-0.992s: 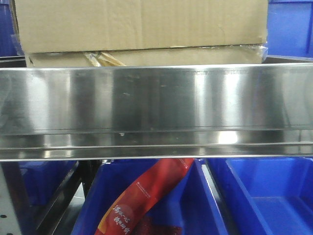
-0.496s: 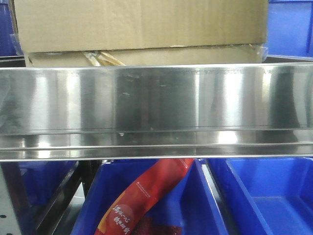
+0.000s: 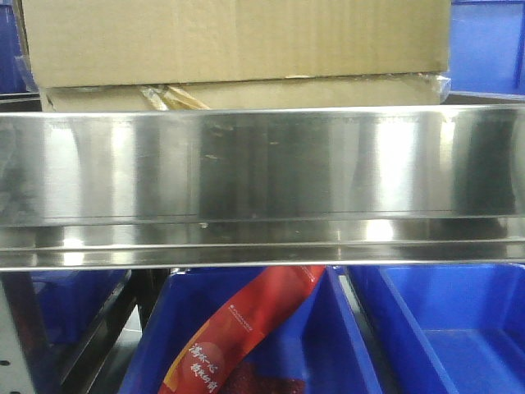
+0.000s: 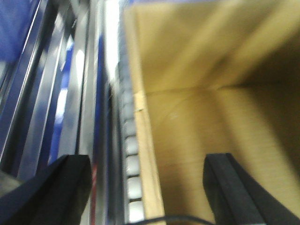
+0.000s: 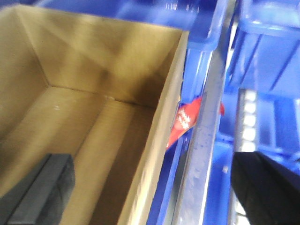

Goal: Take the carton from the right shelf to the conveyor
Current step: 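Close both grippers on the carton's side walls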

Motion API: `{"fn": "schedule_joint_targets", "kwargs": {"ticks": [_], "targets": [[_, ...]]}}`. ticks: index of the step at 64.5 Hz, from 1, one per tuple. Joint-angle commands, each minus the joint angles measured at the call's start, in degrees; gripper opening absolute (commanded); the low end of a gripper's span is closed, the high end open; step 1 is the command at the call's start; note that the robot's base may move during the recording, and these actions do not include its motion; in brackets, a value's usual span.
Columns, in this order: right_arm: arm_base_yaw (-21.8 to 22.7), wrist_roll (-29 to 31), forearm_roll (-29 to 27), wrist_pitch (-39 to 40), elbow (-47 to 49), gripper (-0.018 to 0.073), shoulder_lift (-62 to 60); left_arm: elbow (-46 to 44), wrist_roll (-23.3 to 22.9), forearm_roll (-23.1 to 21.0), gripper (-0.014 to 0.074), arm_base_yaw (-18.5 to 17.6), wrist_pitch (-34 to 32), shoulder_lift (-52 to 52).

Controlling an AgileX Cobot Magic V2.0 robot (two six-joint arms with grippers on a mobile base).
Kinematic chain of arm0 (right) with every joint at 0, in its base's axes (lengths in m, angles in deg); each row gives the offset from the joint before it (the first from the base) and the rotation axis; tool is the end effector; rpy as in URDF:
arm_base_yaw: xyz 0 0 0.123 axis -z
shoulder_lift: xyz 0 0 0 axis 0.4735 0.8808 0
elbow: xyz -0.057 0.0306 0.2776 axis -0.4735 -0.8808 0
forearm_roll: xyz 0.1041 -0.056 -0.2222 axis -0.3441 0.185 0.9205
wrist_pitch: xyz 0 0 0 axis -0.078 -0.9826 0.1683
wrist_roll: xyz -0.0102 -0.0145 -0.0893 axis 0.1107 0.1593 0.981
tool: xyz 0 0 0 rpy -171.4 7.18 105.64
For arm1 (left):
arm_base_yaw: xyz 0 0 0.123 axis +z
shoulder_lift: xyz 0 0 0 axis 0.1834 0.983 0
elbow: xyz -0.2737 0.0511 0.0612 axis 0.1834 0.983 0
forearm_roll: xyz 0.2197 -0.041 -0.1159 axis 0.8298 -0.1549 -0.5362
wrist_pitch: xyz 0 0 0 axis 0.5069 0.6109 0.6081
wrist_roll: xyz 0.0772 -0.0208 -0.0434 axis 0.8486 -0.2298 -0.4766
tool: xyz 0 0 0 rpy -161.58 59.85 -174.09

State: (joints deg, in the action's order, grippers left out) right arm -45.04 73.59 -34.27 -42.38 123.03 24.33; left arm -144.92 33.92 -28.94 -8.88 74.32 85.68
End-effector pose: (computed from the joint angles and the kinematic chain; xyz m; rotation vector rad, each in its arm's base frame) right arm 0.3113 0.1073 0.4987 -0.4133 2.1887 0.3139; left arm 0.3100 -0.0829 0.4806 -0.0336 2.2534 0.0081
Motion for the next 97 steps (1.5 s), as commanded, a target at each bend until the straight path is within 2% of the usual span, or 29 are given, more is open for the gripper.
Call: {"fn": "schedule_joint_targets", "kwargs": {"ticks": [1,14,24,48,52,57,67,68,71,75,84,89,97], "targets": [[0.16,-0.11,-0.03,0.33,1.36,0.0558,2.38,-0.75,-2.14,0.57,0.0402,0.98,0.58,1.66],[0.16,-0.11,-0.46,1.79,1.36,0.0558,6.90,-0.75,-2.26,0.45,0.0402,3.25,0.36,5.78],[0.05,-0.11,-3.57,3.67,1.36,0.0558,9.47,-0.75,-2.26,0.45,0.0402,3.23,-0.52,7.65],[0.05,-0.11,-3.57,4.25,1.36,0.0536,13.57,-0.75,-2.26,0.11,0.0402,3.23,-4.04,8.14],[0.05,-0.11,-3.57,4.25,1.36,0.0475,13.85,-0.75,-2.26,0.11,0.0402,3.23,-4.04,8.53],[0.05,-0.11,-3.57,4.10,1.36,0.0326,14.22,-0.75,-2.26,0.11,0.0402,3.23,-3.58,9.53],[0.05,-0.11,-3.47,3.06,1.36,-0.0076,14.46,-0.75,-2.26,0.11,0.0396,3.23,-3.57,10.32],[0.05,-0.11,-3.47,2.97,1.36,-0.0096,14.46,-0.75,-2.26,0.11,0.0390,3.23,-3.57,10.32],[0.05,-0.11,-3.47,2.92,1.36,-0.0068,14.46,-0.75,-2.26,0.11,0.0362,3.23,-3.57,10.32],[0.05,-0.11,-3.47,2.81,1.36,-0.0059,14.46,-0.75,-2.26,-0.24,0.0271,3.23,-3.57,10.32],[0.05,-0.11,-3.47,2.81,1.36,-0.0064,13.90,-0.75,-2.26,-1.30,-0.0049,3.23,-3.32,10.32],[0.05,-0.11,-3.47,2.81,1.49,-0.0064,12.57,-0.75,-2.26,-1.53,0.0005,3.23,-3.07,10.32],[0.05,-0.11,-3.47,3.09,1.58,-0.0064,9.77,-1.41,-2.26,-2.04,-0.0013,3.11,-0.64,9.62]]}}
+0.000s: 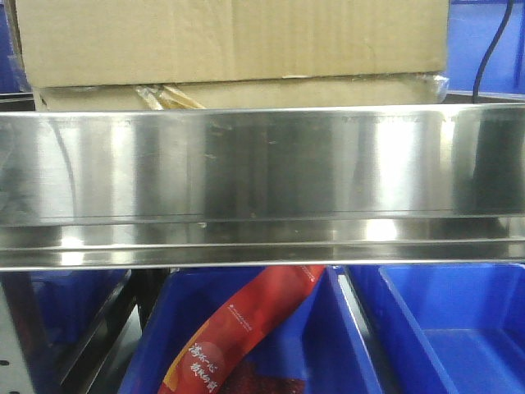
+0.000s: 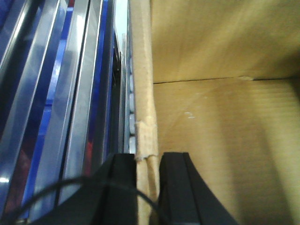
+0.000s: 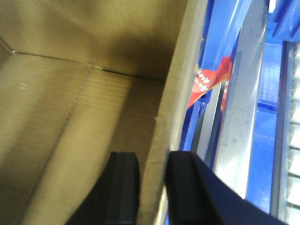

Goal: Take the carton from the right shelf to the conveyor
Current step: 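Close both grippers on the carton's side walls, then lift the carton with both grippers and pull it off the shelf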

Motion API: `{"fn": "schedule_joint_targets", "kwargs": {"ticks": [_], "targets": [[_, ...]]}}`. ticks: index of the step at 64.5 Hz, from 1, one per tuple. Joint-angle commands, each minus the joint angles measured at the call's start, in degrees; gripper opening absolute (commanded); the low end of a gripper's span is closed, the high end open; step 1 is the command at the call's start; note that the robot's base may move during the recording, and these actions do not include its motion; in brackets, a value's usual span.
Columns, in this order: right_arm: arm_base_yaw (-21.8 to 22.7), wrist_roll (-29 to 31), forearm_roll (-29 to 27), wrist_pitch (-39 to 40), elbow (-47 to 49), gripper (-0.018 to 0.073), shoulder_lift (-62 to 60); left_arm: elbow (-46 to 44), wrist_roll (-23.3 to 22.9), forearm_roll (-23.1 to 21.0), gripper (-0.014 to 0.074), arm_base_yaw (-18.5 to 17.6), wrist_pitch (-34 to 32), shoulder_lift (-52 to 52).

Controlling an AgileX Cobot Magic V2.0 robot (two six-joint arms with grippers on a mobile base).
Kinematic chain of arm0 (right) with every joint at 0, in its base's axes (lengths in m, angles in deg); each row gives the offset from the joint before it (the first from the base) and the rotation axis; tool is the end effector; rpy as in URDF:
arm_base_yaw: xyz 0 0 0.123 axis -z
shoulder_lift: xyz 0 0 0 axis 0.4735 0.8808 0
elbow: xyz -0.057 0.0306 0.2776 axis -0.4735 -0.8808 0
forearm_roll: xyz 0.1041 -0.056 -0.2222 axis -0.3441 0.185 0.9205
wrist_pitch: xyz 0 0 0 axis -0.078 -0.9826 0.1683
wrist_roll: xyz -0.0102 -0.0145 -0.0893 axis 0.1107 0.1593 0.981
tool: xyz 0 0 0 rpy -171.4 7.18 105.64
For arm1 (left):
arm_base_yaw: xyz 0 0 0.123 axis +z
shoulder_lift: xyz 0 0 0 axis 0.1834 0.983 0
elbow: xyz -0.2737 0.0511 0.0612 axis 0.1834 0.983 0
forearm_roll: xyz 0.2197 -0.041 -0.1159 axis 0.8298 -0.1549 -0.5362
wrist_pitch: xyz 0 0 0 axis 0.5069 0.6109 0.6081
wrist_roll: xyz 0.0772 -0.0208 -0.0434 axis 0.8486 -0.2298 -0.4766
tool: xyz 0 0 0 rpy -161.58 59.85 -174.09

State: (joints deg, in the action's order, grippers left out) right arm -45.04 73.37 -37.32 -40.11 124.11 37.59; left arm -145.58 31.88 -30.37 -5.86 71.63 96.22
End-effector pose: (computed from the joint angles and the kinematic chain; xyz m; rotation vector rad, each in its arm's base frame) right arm 0.3860 0.1342 0.4218 -0.4134 2.3639 0.3734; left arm 0.3738 -0.0867 0.4214 -0.1000 2.3774 0.0360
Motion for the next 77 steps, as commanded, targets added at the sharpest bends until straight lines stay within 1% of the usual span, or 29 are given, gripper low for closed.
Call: {"fn": "schedule_joint_targets", "kwargs": {"ticks": [1,5,14,21,30,41,45,52,61,65,70,77], "targets": [[0.05,0.11,-0.42,0.82,0.49,-0.0064,-3.96,-1.03,-0.21,-0.78,-0.0013,0.10,2.40,-1.08],[0.05,0.11,-0.42,0.26,0.49,-0.0064,-6.10,-2.47,-0.21,-1.07,-0.0013,-0.28,3.92,-2.13],[0.05,0.11,-0.42,-2.23,0.49,-0.0064,-11.17,-6.01,-0.21,-0.93,-0.0013,-1.80,3.92,-6.12],[0.05,0.11,-0.42,-3.29,0.15,-0.0064,-15.25,-6.81,-0.21,1.57,-0.0013,-4.28,3.92,-10.22],[0.05,0.11,-0.31,-3.29,-2.92,-0.0064,-20.27,-4.87,-0.21,1.20,-0.0013,-7.46,3.92,-14.73],[0.05,0.11,-0.31,-3.29,-10.47,-0.0064,-27.23,0.20,-0.31,1.20,-0.0013,-12.73,3.92,-19.23],[0.05,0.11,-0.31,-3.29,-14.55,-0.0064,-30.39,2.70,-0.46,1.20,-0.0013,-14.52,3.92,-20.84],[0.05,0.11,-0.31,-3.29,-21.24,-0.0064,-35.22,7.16,-2.50,2.08,-0.0013,-16.51,3.92,-23.55],[0.05,0.11,-0.31,-1.93,-30.13,-0.0064,-41.59,13.93,-5.26,2.19,-0.0013,-17.04,3.92,-27.57],[0.05,0.11,-0.31,-0.47,-33.24,-0.0064,-44.03,17.05,-5.50,1.87,-0.0013,-17.04,3.92,-29.32],[0.05,0.11,-0.43,1.14,-35.42,-0.0064,-46.12,20.82,-6.65,1.49,-0.0013,-17.04,3.92,-31.28],[0.05,0.11,-0.53,1.90,-35.70,-0.0064,-47.07,23.93,-6.85,1.49,-0.0013,-17.04,3.92,-33.10]]}}
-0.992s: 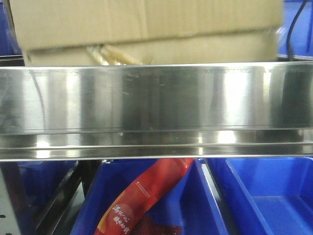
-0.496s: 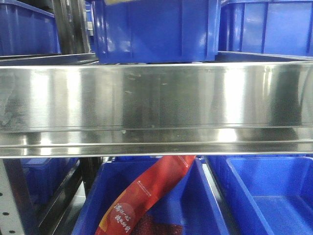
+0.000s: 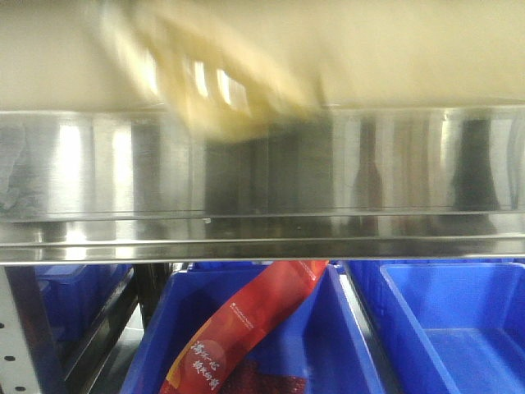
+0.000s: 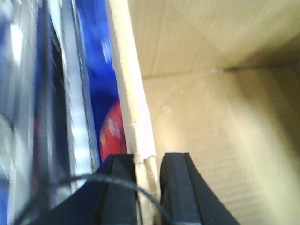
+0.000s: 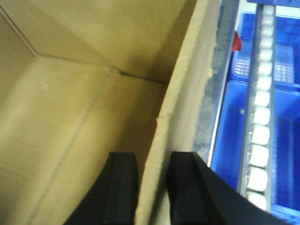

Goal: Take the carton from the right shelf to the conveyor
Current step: 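Lift the carton with both grippers and pull it off the shelf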

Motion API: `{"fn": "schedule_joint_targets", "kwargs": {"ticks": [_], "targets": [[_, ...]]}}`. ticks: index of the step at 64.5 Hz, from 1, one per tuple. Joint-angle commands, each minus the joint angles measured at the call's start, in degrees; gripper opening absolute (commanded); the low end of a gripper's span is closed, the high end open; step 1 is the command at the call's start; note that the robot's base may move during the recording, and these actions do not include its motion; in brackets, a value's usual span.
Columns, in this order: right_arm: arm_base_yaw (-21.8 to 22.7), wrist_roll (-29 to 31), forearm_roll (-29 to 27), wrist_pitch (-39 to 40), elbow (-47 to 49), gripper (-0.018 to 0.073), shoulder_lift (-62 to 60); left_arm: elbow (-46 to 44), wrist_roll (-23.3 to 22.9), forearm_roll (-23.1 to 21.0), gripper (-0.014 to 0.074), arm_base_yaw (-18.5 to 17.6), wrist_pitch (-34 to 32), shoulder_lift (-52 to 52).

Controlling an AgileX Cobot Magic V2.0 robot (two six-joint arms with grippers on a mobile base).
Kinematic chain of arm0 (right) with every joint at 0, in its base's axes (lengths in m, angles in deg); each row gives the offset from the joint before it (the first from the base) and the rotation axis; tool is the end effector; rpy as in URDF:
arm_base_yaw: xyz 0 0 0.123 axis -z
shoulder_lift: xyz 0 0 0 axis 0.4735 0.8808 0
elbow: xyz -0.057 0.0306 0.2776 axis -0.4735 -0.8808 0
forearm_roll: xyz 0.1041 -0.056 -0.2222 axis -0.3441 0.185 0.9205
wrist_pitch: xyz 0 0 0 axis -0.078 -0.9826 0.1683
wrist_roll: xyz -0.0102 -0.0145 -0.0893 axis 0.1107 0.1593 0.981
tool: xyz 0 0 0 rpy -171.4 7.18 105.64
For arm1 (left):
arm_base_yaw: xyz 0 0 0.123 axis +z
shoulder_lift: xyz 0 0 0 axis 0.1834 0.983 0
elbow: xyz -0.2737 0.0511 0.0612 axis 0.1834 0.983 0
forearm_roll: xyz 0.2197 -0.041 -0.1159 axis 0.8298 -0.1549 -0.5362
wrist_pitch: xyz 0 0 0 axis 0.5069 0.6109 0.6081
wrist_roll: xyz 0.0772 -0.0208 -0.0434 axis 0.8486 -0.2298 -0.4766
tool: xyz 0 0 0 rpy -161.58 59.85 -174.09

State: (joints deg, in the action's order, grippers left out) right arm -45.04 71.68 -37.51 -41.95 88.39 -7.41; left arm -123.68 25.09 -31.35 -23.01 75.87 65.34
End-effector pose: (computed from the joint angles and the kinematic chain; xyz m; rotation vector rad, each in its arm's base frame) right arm 0.1656 0.0682 0.4733 -0.3832 2.2395 0.3998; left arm 0.1947 -0.1030 0.4698 0.0736 2.3166 -0.2297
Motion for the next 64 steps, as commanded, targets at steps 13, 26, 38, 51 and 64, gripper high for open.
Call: {"fn": "schedule_joint_targets", "kwargs": {"ticks": [13,26,38,51,64], "targets": [[0.05,1.81,-0.76,4.55,0.02,-0.0064,-2.32,1.08,-0.06,3.20,-0.0013,0.11,-0.31,-3.77],[0.05,1.81,-0.76,4.31,0.02,-0.0064,-2.32,0.95,-0.06,3.81,-0.0013,0.11,-0.31,-4.11],[0.05,1.81,-0.76,4.31,0.02,-0.0064,-2.32,-0.34,-0.06,3.81,-0.0013,0.11,-0.31,-4.11],[0.05,1.81,-0.76,5.29,0.02,-0.0064,-2.32,-3.85,-0.06,4.75,-0.0013,0.11,-0.31,-4.11],[0.05,1.81,-0.76,5.89,0.02,-0.0064,-2.32,-3.85,0.39,5.17,-0.0013,0.11,-0.31,-3.98]]}}
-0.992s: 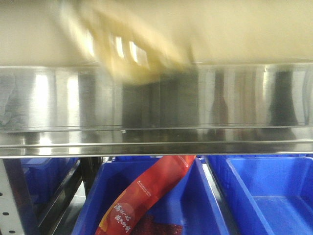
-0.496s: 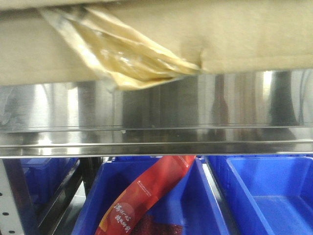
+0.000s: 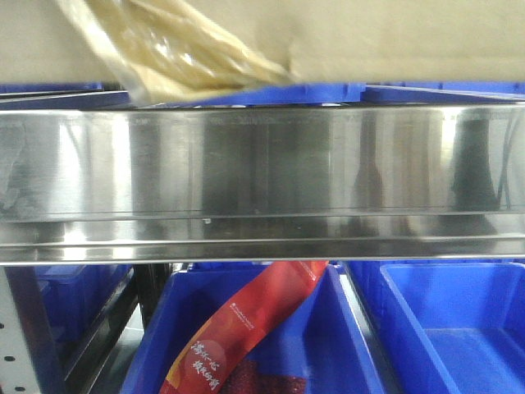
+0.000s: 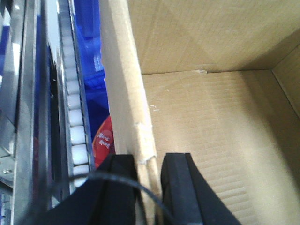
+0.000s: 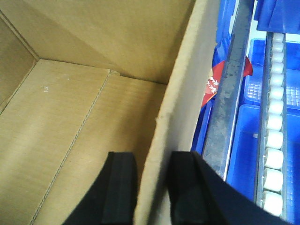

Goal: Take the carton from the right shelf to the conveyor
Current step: 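Lift the carton with both grippers and pull it off the shelf, then hold the carton with both grippers while driving away from the shelf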

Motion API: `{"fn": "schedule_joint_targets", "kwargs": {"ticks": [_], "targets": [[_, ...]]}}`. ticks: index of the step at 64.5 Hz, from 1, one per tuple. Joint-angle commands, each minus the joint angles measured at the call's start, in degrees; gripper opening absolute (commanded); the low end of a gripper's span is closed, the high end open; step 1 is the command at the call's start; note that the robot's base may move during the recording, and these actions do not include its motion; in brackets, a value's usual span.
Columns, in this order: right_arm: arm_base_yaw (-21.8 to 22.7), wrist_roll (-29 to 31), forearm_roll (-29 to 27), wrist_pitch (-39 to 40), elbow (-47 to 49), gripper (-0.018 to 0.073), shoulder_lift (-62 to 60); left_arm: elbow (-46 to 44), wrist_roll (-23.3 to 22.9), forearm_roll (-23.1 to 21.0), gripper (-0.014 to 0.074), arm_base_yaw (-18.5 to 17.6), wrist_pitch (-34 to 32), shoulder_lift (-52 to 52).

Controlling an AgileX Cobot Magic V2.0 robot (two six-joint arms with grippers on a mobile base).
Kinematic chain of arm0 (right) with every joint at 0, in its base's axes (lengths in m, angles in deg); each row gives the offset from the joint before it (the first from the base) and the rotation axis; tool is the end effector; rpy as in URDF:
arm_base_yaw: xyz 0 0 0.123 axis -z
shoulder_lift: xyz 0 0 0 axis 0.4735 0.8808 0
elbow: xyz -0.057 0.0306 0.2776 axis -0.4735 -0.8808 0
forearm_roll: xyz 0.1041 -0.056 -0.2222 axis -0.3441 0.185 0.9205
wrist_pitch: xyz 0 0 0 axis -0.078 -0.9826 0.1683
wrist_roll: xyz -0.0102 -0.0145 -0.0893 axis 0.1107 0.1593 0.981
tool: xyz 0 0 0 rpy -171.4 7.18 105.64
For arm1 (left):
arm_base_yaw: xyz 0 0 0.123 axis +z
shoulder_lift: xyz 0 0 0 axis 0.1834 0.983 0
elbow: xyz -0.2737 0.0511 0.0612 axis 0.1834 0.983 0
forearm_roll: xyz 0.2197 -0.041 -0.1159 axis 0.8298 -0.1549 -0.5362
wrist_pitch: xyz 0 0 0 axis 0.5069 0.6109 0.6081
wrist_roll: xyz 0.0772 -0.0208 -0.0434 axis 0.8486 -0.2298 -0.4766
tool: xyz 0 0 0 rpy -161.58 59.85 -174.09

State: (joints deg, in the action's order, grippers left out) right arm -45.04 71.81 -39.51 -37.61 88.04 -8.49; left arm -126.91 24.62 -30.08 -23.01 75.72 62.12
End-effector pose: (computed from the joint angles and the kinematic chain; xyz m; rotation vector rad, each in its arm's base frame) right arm 0.1628 0.0697 0.4810 -0.3641 2.1512 0.4475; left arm 0.1747 -0.0876 0.4976 0.0401 2.2044 -0.2734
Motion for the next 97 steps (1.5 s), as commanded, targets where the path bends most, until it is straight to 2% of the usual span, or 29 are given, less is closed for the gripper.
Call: {"fn": "schedule_joint_targets", "kwargs": {"ticks": [1,13,97], "targets": [[0.05,1.67,1.24,1.66,0.37,-0.0064,-1.24,-0.61,0.86,3.89,-0.0013,0.11,-0.16,-0.77],[0.05,1.67,1.24,1.66,0.37,-0.0064,-1.24,-0.61,0.86,5.18,-0.0013,0.11,-0.16,-0.77],[0.05,1.67,1.24,1.66,0.37,-0.0064,-1.24,-0.61,0.86,5.18,-0.0013,0.11,-0.16,-0.77]]}}
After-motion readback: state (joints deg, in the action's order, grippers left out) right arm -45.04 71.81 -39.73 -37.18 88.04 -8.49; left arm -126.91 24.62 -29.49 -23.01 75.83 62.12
